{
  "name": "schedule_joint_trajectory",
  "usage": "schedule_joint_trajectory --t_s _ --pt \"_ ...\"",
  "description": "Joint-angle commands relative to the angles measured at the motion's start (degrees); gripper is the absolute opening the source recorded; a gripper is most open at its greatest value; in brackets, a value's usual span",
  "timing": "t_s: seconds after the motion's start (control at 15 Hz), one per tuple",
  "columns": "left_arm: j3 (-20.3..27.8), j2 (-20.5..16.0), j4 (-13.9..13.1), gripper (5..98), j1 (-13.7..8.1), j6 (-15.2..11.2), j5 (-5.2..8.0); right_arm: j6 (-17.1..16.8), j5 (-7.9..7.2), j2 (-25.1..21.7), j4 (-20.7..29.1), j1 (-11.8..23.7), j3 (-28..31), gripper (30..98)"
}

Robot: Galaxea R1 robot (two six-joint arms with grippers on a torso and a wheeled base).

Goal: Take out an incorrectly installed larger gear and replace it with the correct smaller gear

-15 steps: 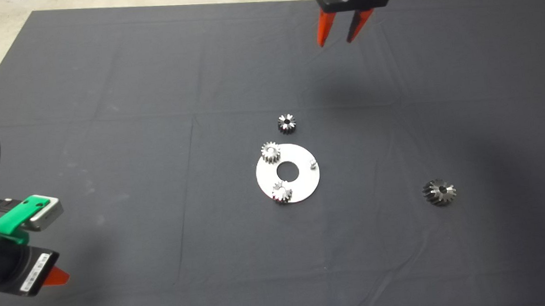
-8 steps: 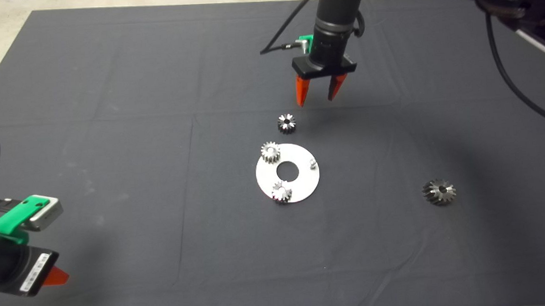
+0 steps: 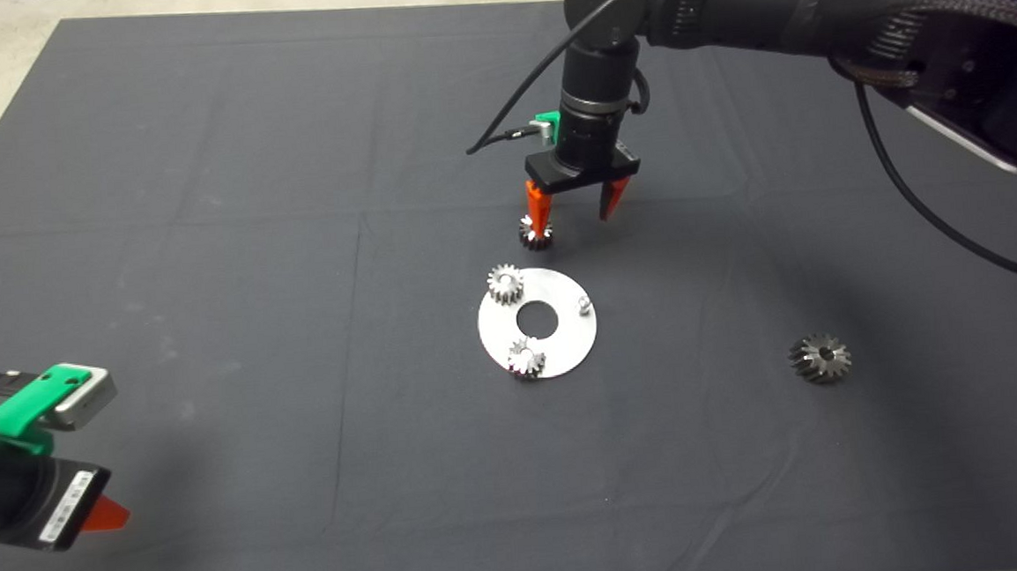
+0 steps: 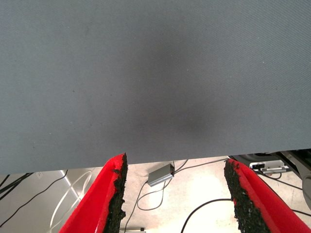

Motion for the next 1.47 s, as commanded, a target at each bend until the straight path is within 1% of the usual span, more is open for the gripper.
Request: schedule_joint_trajectory --t_s 0.0,0.13,0.2,0.33,0.4,0.53,0.67,0.8,1.07,1.13,1.27,1.4 --pt "0.55 -0.01 3.14 49.4 0.92 -2.09 3.34 -0.23 -5.42 0.45 -7.32 -0.15 1.35 83.4" --pt "0.56 0.15 4.92 49.4 2.17 -2.93 3.25 -0.14 -5.42 0.36 -10.19 -0.42 2.74 84.0" --pt "0.56 0.34 5.09 49.4 2.43 -2.93 3.21 -0.14 -5.42 0.36 -11.06 -1.24 2.94 84.0" --pt "0.71 0.27 5.42 49.4 2.43 -2.93 3.17 -0.14 -5.42 0.45 -14.23 -2.93 4.10 84.0" --pt "1.39 -0.01 6.10 49.4 2.43 -3.11 3.17 -0.02 -5.42 0.40 -16.37 -3.79 5.94 84.0" --pt "3.11 -0.27 8.17 49.4 2.43 -4.95 3.25 0.28 -5.33 0.36 -18.47 -4.46 6.72 84.0" --pt "3.11 -0.19 8.52 49.4 2.43 -5.04 3.25 0.30 -5.33 0.45 -19.11 -4.55 6.98 84.0" --pt "3.02 -0.27 8.61 49.4 2.43 -5.04 3.25 0.44 -5.28 0.41 -20.28 -4.78 9.07 84.0" --pt "2.93 -0.27 8.70 49.4 2.43 -5.04 3.25 1.79 -5.16 0.36 -24.39 -5.52 11.90 84.0" --pt "2.95 -0.27 8.70 49.4 2.43 -5.04 3.25 1.71 -5.05 0.36 -24.79 -5.50 11.90 84.0" --pt "3.11 -0.36 8.70 49.4 2.43 -5.04 3.25 1.70 -4.10 0.36 -25.63 -5.69 11.90 84.0" --pt "3.11 -0.45 8.70 49.4 2.43 -5.05 3.25 3.10 -4.10 0.36 -29.09 -6.31 11.99 84.0"
